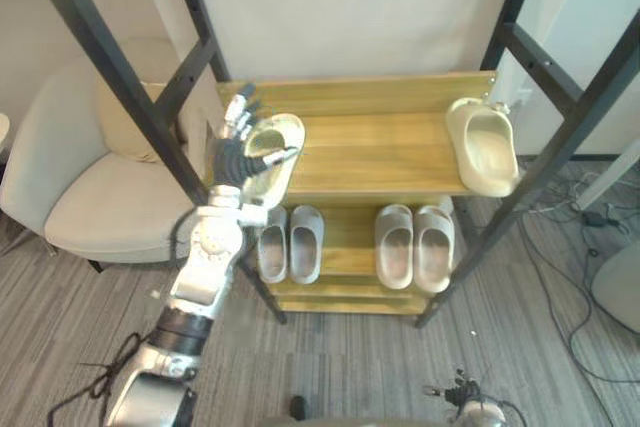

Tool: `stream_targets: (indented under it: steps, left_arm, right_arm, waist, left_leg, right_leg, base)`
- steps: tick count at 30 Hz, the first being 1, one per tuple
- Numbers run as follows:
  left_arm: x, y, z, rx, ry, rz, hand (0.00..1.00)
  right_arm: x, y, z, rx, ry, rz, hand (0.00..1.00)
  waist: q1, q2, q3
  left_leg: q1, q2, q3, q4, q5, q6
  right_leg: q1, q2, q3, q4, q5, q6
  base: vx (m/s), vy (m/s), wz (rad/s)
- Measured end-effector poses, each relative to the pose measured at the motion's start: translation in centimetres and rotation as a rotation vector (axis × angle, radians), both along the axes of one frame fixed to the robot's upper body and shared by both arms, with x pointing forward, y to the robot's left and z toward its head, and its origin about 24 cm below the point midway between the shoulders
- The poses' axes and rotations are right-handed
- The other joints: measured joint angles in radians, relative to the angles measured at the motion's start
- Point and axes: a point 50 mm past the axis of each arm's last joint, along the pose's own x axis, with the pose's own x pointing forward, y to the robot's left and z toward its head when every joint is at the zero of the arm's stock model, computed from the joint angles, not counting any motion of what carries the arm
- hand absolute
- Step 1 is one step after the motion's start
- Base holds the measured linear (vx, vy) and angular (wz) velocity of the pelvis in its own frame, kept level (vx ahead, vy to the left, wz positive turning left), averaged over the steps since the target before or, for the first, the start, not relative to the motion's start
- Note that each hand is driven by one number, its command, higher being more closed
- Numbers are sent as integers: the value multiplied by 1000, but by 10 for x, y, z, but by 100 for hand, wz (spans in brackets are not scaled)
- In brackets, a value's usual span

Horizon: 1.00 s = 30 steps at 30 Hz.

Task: Organize the slippers on the shoe rack

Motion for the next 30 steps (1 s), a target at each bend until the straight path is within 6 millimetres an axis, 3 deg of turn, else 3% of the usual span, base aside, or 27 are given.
stream_targets:
  steps: [11, 17, 21, 30]
  left_arm:
    - [26, 44, 38, 83, -19, 167, 0]
    - [36, 52, 54, 81, -24, 198, 0]
    - [37, 53, 55, 106, -17, 203, 0]
    - [46, 53, 63, 248, 21, 228, 0]
  right_arm:
    - [1, -1, 1, 29, -23, -69, 0]
    - [9, 1, 5, 36, -64, -70, 0]
    - [5, 2, 3, 43, -57, -85, 0]
    - [19, 7, 10, 67, -134, -107, 0]
  waist:
    - [-2, -5, 19]
    - [-9, 8, 44]
    - [-8, 16, 52]
    - [-5, 42, 70]
  left_leg:
    - [-43, 4, 24, 0, -1, -1]
    - [-67, 5, 37, 0, -1, -1]
    - [-69, 4, 45, 0, -1, -1]
    - [-77, 12, 73, 0, 0, -1]
  right_leg:
    - [-58, 2, 27, 5, 5, -3]
    - [-94, 2, 45, 9, 10, -3]
    - [-98, 2, 49, 9, 11, -4]
    - [-140, 2, 80, 45, 10, -5]
  base:
    - [-5, -3, -6]
    - [6, 5, -10]
    - [24, 0, -4]
    - [-23, 12, -10]
